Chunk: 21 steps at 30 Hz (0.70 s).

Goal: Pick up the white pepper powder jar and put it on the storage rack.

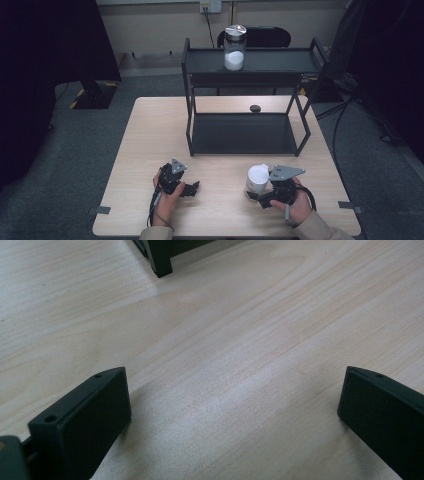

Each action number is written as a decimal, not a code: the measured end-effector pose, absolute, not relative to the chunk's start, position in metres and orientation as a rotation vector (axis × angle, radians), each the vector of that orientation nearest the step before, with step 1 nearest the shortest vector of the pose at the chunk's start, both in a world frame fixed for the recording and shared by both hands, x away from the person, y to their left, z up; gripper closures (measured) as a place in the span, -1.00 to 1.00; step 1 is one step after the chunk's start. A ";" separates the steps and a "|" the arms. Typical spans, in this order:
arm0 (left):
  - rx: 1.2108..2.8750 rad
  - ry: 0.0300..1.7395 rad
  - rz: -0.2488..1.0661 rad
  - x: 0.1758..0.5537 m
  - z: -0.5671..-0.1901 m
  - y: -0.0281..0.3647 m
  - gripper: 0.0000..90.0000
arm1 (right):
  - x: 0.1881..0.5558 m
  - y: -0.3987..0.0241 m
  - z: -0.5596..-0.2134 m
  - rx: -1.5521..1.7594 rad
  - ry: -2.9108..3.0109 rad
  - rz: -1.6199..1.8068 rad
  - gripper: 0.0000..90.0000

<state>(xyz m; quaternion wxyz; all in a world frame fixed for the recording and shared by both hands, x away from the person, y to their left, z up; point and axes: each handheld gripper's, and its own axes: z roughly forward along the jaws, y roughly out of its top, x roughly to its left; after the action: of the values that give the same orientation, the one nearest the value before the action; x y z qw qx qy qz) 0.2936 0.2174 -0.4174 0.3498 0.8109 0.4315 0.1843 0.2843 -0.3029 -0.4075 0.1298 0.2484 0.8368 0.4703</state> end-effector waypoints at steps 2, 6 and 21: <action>2.100 1.118 0.477 0.294 -0.417 0.217 -1.00 | 0.284 -0.303 -0.409 0.709 2.428 1.374 -0.63; 2.100 1.119 0.478 0.293 -0.417 0.217 -1.00 | 0.284 -0.303 -0.412 0.709 2.412 1.389 -0.59; 2.094 1.132 0.484 0.292 -0.418 0.216 -1.00 | 0.282 -0.296 -0.414 0.680 2.370 1.426 -0.33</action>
<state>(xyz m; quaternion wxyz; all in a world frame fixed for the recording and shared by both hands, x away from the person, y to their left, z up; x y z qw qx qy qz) 0.2915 0.2157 -0.4175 0.3489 0.8079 0.4367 0.1866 0.2822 -0.2956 -0.4143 0.1460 0.2363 0.8231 0.4953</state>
